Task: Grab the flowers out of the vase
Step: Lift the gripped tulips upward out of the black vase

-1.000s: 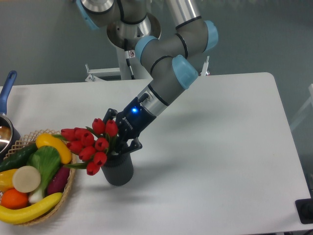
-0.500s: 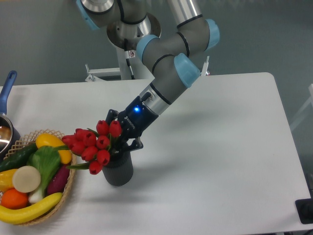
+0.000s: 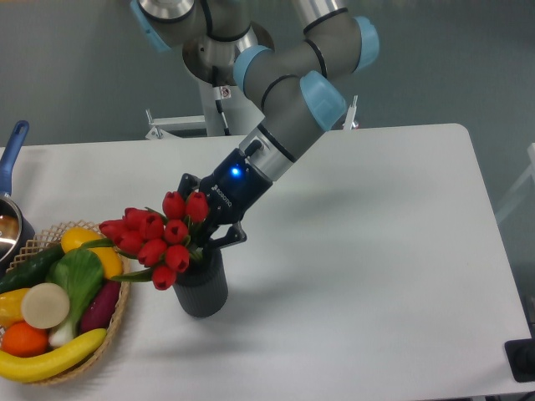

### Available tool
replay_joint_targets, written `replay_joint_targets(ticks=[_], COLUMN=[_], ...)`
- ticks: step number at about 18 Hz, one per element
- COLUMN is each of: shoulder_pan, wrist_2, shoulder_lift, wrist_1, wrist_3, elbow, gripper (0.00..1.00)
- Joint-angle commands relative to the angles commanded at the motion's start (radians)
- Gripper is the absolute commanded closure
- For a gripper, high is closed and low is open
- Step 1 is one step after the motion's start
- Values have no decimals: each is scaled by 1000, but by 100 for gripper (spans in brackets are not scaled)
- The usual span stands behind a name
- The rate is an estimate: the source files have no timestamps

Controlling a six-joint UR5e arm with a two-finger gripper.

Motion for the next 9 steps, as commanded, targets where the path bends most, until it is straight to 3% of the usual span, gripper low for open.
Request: replay_joint_targets(ticks=[3,9], shoulder_pan=[-2,0], wrist_2=[-67,-75], shoulder_lift=[0,9], wrist_1=[0,0], wrist_3=[-12,-73], elbow=[5,52], gripper=[65,65])
